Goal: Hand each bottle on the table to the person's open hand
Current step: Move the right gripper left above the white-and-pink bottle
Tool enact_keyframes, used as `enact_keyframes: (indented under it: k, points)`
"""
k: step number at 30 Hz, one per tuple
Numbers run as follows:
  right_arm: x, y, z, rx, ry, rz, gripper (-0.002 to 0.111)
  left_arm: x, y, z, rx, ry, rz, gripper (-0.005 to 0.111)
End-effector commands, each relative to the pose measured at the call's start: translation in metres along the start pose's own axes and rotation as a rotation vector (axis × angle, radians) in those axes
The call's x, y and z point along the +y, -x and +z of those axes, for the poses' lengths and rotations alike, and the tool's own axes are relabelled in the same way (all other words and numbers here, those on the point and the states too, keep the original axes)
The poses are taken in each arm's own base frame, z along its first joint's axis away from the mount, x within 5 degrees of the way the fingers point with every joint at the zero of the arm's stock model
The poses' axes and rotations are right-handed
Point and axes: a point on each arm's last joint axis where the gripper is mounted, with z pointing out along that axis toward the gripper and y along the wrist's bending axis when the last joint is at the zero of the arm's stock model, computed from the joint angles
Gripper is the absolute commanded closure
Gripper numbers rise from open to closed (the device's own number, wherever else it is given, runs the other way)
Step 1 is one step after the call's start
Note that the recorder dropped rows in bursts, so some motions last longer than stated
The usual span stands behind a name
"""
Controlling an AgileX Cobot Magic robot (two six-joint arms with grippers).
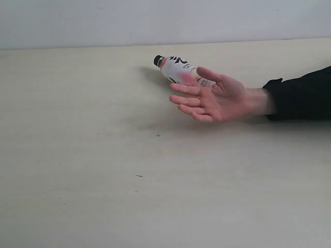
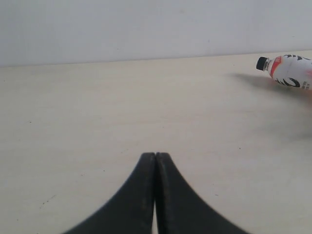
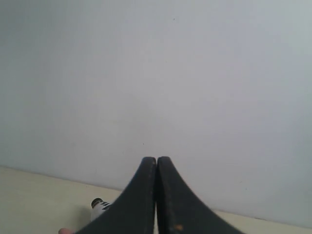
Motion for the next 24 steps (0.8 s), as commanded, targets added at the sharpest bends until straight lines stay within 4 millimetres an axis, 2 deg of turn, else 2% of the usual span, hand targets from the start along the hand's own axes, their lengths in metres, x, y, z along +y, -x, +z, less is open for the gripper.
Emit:
enact_keyframes:
  k: [1, 9, 14, 19, 24]
  points:
    - [0.0, -0.007, 0.011, 0.074, 0.001, -0.015, 0.108, 0.0, 0.0, 0.0, -0.009, 0.0, 0.001, 0.104]
    - [0.0, -0.015, 0.044, 0.258, 0.011, 0.02, 0.108, 0.0, 0.0, 0.0, -0.009, 0.0, 0.001, 0.104]
    - [0.001, -0.02, 0.078, 0.44, 0.025, 0.022, 0.108, 0.0, 0.0, 0.0, -0.009, 0.0, 0.001, 0.104]
    - [0.001, -0.016, 0.142, 0.645, 0.049, -0.007, 0.108, 0.0, 0.0, 0.0, -0.009, 0.0, 0.001, 0.104]
    - [-0.001, -0.013, 0.222, 0.954, 0.083, -0.052, 0.108, 0.0, 0.0, 0.0, -0.009, 0.0, 0.001, 0.104]
